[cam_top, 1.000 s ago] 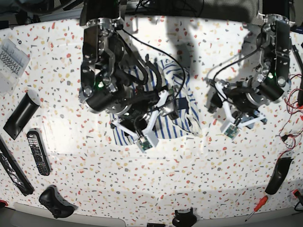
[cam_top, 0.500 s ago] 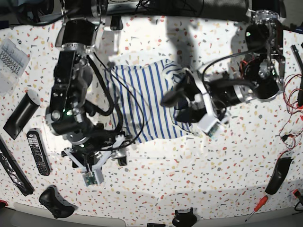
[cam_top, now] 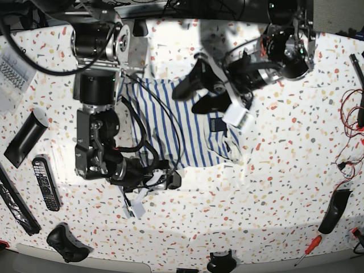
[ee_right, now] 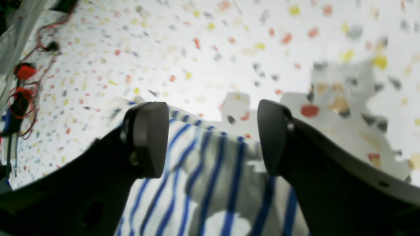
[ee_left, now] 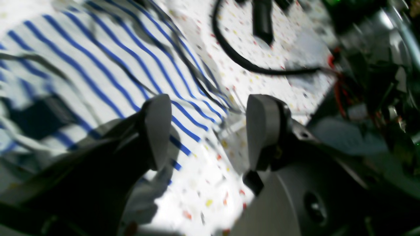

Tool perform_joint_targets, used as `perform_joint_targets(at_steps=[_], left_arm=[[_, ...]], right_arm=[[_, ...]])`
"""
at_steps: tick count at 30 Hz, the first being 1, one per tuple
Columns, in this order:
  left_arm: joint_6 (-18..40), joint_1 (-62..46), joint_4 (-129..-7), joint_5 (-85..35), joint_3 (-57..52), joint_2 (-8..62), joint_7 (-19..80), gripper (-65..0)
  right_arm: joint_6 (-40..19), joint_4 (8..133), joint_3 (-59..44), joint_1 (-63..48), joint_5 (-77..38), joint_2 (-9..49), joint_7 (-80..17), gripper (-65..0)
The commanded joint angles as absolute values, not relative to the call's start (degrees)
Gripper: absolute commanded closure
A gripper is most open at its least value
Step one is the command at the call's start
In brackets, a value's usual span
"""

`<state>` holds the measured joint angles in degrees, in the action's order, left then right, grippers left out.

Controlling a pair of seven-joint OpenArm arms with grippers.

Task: Layout the t-shirt on the table in an organized manner, then fold the t-shirt properly
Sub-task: 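Grasp the shirt edges with both grippers and spread the shirt flat, then pull the shirt edge with the left gripper to square the folded shirt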

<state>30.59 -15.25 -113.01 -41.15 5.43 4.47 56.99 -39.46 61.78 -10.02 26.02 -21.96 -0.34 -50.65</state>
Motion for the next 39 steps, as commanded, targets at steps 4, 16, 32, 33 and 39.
perform_joint_targets(at_steps=[4, 16, 32, 33, 39], left_arm=[[29.1, -19.6, -113.2, -33.3, 5.4, 4.5, 50.4, -33.5], [19.4, -18.1, -107.7, -19.6, 5.3, 4.6, 49.6, -33.5], [14.3, -17.1, -101.4, -11.1, 5.3, 4.6, 44.3, -33.5], [14.3, -16.6, -100.1, -10.4, 5.3, 4.6, 44.5, -33.5], [14.3, -11.5, -98.3, -3.2, 5.3, 5.0, 45.8, -33.5]], right_arm=[[-40.0, 61.1, -10.1, 27.6, -23.0, -0.4, -49.3, -40.5], [-40.0, 61.1, -10.0, 26.4, -23.0, 0.4, -52.5, -40.5], [-40.0, 61.2, -10.0, 20.7, -29.3, 3.8, -56.1, -40.5], [-40.0, 61.2, -10.0, 20.6, -29.5, 3.8, -57.1, -40.5], [-40.0, 61.5, -10.0, 20.4, -31.7, 3.9, -60.2, -40.5]])
